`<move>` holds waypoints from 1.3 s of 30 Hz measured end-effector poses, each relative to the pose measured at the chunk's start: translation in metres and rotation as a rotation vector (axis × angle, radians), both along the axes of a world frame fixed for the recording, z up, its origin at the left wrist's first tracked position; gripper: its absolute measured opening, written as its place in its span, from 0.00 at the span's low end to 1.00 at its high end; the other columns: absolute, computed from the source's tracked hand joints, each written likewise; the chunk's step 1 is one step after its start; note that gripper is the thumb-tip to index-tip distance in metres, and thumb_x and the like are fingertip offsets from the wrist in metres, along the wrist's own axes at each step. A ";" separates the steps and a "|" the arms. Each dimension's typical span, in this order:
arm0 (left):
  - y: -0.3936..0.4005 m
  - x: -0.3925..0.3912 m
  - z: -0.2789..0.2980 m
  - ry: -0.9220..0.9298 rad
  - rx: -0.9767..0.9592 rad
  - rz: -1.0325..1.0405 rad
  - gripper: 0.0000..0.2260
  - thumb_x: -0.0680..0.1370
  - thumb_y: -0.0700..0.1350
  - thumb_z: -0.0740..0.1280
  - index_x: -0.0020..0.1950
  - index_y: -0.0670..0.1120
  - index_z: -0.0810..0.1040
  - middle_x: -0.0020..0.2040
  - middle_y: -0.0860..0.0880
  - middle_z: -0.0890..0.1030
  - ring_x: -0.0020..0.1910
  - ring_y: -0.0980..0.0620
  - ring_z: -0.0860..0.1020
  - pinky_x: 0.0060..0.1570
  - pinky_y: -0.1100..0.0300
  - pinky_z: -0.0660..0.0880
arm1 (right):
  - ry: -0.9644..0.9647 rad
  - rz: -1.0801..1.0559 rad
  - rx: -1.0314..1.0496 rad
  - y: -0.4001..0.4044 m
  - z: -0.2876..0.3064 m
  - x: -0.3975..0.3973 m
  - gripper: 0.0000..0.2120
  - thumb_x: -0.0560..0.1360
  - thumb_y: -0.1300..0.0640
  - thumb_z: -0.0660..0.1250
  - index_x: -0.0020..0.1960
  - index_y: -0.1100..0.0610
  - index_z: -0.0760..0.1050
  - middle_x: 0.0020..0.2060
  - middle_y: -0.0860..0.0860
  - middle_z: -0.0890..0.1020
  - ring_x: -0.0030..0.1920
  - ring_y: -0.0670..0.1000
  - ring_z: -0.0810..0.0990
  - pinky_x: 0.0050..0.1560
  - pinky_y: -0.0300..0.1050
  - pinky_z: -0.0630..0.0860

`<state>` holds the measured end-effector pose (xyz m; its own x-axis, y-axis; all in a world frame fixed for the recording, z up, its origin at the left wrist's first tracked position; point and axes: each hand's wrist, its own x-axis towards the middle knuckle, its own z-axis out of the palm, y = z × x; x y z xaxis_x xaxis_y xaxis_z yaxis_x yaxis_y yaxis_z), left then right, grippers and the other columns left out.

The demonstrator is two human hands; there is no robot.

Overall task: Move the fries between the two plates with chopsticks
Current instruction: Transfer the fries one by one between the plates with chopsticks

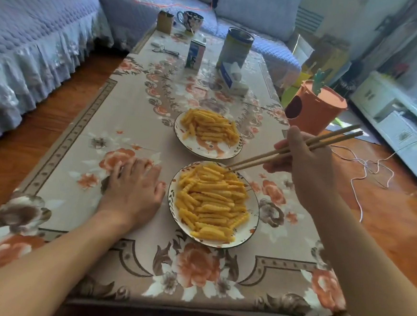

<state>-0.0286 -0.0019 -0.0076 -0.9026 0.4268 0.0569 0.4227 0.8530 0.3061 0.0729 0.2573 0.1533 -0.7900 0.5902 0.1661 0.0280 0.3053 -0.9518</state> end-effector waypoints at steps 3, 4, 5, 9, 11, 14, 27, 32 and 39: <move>0.001 0.000 0.001 0.000 -0.008 0.003 0.21 0.83 0.58 0.53 0.75 0.54 0.66 0.75 0.47 0.67 0.77 0.44 0.59 0.78 0.42 0.52 | -0.040 0.045 0.012 0.002 -0.005 0.018 0.19 0.84 0.54 0.62 0.43 0.67 0.78 0.29 0.64 0.81 0.29 0.61 0.83 0.33 0.50 0.84; 0.001 0.000 0.001 -0.001 -0.010 0.003 0.21 0.83 0.58 0.53 0.75 0.54 0.66 0.75 0.47 0.67 0.77 0.44 0.60 0.78 0.42 0.52 | -0.051 0.063 0.019 0.003 -0.008 0.022 0.19 0.84 0.54 0.62 0.43 0.68 0.78 0.30 0.65 0.81 0.29 0.61 0.83 0.33 0.49 0.84; 0.001 0.000 0.001 -0.001 -0.010 0.004 0.21 0.83 0.58 0.53 0.75 0.54 0.66 0.75 0.47 0.67 0.77 0.44 0.60 0.78 0.42 0.53 | -0.066 0.080 0.030 0.003 -0.012 0.024 0.19 0.84 0.54 0.62 0.44 0.68 0.78 0.31 0.66 0.81 0.29 0.62 0.83 0.33 0.49 0.84; 0.000 0.001 0.003 -0.009 -0.004 0.005 0.21 0.83 0.57 0.53 0.75 0.54 0.66 0.75 0.47 0.67 0.77 0.44 0.59 0.78 0.42 0.52 | -0.127 0.123 0.062 0.005 -0.023 0.028 0.17 0.84 0.54 0.62 0.44 0.66 0.79 0.31 0.63 0.82 0.30 0.60 0.84 0.33 0.48 0.82; 0.001 0.001 0.003 -0.004 -0.004 0.004 0.21 0.83 0.57 0.53 0.75 0.54 0.66 0.76 0.47 0.66 0.77 0.44 0.59 0.78 0.42 0.52 | -0.126 0.115 0.088 0.009 -0.023 0.030 0.16 0.84 0.54 0.63 0.44 0.65 0.79 0.30 0.62 0.82 0.29 0.61 0.83 0.33 0.50 0.82; 0.001 0.001 0.001 -0.006 -0.014 0.002 0.21 0.83 0.58 0.53 0.76 0.54 0.65 0.76 0.47 0.65 0.78 0.44 0.58 0.78 0.42 0.51 | -0.061 0.059 0.099 0.015 -0.019 0.029 0.16 0.83 0.54 0.65 0.44 0.65 0.79 0.28 0.58 0.81 0.28 0.60 0.82 0.34 0.54 0.83; 0.000 -0.003 -0.007 0.032 -0.036 -0.004 0.25 0.79 0.59 0.47 0.75 0.56 0.64 0.75 0.48 0.65 0.78 0.45 0.57 0.78 0.42 0.51 | 0.039 -0.060 -0.063 -0.037 -0.045 -0.107 0.15 0.83 0.52 0.66 0.43 0.62 0.80 0.32 0.59 0.84 0.32 0.58 0.86 0.40 0.58 0.86; 0.001 -0.003 -0.007 0.018 -0.045 -0.014 0.24 0.80 0.59 0.48 0.74 0.55 0.64 0.75 0.47 0.66 0.78 0.44 0.58 0.78 0.41 0.51 | -0.079 -0.186 0.178 -0.059 -0.058 -0.160 0.24 0.82 0.42 0.63 0.34 0.55 0.80 0.27 0.52 0.84 0.32 0.52 0.85 0.44 0.51 0.83; -0.002 -0.005 -0.007 0.021 -0.036 -0.018 0.24 0.80 0.59 0.48 0.75 0.55 0.64 0.75 0.48 0.65 0.78 0.44 0.57 0.78 0.41 0.52 | -0.143 -0.180 0.414 -0.057 -0.065 -0.168 0.26 0.83 0.43 0.59 0.40 0.61 0.81 0.33 0.56 0.84 0.35 0.57 0.84 0.42 0.55 0.83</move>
